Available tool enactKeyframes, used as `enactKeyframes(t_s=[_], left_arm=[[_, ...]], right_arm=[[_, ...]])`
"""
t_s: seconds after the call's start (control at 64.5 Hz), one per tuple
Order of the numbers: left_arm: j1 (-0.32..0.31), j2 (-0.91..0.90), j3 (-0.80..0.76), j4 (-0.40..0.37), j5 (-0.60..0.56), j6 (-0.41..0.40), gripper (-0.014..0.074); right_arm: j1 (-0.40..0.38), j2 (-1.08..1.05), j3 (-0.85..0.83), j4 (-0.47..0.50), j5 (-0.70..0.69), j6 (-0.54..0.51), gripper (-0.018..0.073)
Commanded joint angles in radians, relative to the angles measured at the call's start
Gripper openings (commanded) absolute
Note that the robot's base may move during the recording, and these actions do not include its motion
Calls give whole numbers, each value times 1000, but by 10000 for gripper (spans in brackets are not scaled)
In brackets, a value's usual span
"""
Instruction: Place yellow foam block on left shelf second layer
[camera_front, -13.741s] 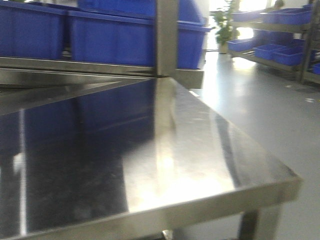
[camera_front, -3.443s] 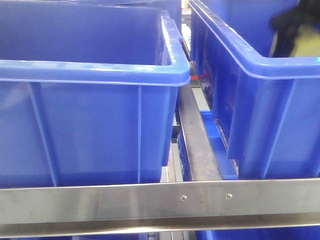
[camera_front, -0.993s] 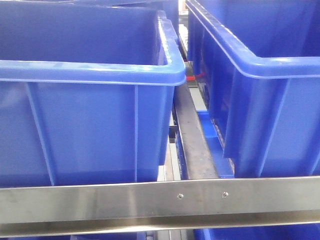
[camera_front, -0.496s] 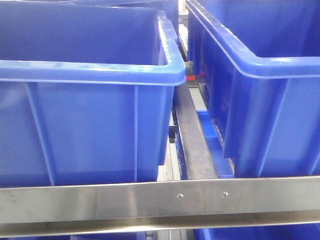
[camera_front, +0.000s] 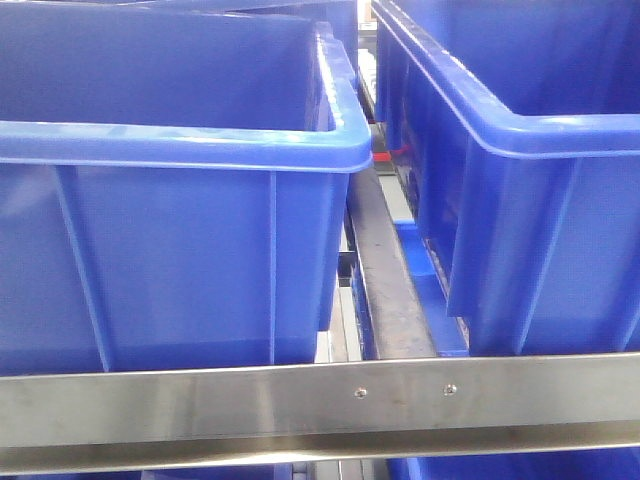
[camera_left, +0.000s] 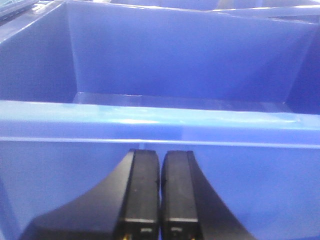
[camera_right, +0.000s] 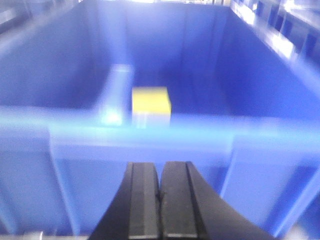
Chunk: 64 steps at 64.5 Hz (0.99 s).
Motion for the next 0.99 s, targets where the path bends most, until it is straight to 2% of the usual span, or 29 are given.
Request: enactKeyframes(t_s=[0.0, 0.977], left_arm=[[2, -13, 28, -7, -83, -4, 136], [2, -13, 28, -7, -83, -4, 136]], right_arm=[[-6, -16, 4, 12, -125, 27, 58], [-6, -16, 2, 19, -91, 36, 58]])
